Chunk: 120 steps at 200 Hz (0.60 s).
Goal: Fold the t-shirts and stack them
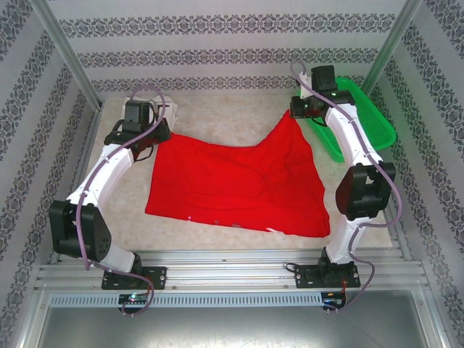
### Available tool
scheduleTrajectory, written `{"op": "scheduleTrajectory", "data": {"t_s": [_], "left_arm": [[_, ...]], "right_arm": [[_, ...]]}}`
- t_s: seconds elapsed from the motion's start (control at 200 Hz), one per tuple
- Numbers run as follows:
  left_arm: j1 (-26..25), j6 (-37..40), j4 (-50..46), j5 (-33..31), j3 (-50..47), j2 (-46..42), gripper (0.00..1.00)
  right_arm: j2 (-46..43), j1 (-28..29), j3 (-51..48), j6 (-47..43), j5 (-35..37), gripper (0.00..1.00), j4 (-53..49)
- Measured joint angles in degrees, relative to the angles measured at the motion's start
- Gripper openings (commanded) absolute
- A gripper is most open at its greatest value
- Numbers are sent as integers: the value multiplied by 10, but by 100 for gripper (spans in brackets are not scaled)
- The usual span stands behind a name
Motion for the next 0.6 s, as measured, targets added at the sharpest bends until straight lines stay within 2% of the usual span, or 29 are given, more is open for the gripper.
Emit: {"op": "scheduleTrajectory", "data": {"t_s": [0.28,0.599], "left_arm": [[5,0,4,21,-25,-29,0],[5,-20,18,39,-158,-148,0]], "right_arm": [[-30,12,-30,7,25,0,-2],[-250,14,-280,71,32,0,11]]}}
